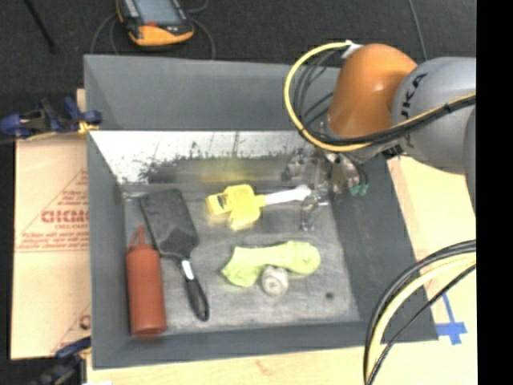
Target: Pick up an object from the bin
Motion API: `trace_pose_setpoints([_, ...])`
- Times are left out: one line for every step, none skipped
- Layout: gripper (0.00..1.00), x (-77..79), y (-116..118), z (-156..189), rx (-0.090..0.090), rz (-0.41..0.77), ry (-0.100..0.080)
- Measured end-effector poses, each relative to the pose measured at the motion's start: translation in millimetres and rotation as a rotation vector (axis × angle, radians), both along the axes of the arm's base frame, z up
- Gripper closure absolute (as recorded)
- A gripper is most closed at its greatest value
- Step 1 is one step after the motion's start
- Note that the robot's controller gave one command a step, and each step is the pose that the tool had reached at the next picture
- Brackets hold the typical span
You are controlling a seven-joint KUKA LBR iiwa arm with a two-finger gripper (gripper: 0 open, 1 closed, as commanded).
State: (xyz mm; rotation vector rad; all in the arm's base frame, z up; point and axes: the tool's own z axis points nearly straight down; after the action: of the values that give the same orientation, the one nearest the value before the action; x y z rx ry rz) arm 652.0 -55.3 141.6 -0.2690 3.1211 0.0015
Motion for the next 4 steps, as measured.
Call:
trace_pose_setpoints([0.0, 1.8, 2.9, -71.3, 0.001, -0.045, -0.002])
trace_pose_setpoints([1.0, 5.4, 7.9, -68.0, 0.0, -0.054, 0.002])
trace_pose_setpoints([1.0, 5.4, 7.8, -68.0, -0.001, -0.053, 0.002])
trace_pose_setpoints([1.0, 7.4, 6.1, -42.8, -0.004, -0.052, -0.002])
